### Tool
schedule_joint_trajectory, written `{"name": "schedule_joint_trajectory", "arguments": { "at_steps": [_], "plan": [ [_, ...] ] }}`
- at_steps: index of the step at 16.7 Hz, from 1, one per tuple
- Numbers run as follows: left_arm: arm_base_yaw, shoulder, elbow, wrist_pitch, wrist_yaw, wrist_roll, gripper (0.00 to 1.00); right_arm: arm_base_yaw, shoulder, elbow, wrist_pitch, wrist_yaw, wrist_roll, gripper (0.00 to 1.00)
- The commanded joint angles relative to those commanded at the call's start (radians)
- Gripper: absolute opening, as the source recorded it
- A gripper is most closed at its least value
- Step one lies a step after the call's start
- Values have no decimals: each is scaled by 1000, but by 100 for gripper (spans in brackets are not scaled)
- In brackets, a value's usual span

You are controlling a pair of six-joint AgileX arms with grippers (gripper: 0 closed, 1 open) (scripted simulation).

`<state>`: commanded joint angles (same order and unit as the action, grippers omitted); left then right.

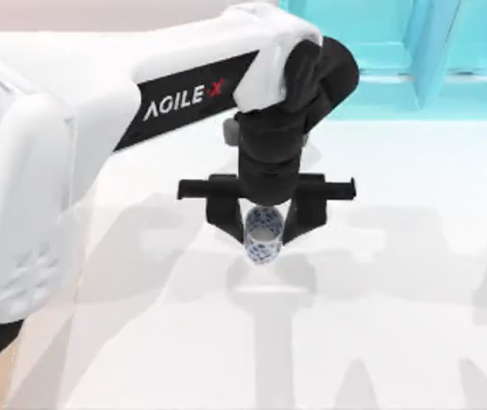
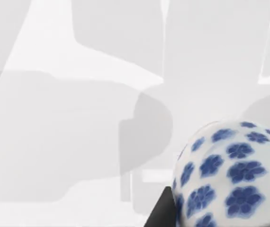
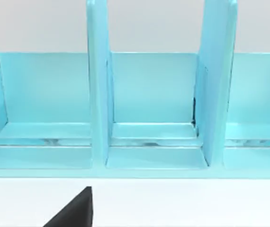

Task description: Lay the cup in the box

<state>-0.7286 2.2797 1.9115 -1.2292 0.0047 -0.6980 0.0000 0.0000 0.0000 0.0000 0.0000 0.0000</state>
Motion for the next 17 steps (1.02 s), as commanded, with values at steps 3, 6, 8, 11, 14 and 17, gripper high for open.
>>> {"name": "schedule_joint_trajectory", "arguments": {
  "at_steps": [3,6,8,11,14,17],
  "plan": [
    [209,-89,-37,-45,-1,208,0,0,0,0,0,0,0,100],
    [452,-187,-78,-84,-2,451,0,0,0,0,0,0,0,100],
    [613,-255,-111,-110,-2,610,0,0,0,0,0,0,0,100],
    [826,-358,-169,-149,-2,819,0,0,0,0,0,0,0,100],
    [965,-441,-230,-187,-2,957,0,0,0,0,0,0,0,100],
    [1006,-474,-255,-201,-1,999,0,0,0,0,0,0,0,100]
  ]
}}
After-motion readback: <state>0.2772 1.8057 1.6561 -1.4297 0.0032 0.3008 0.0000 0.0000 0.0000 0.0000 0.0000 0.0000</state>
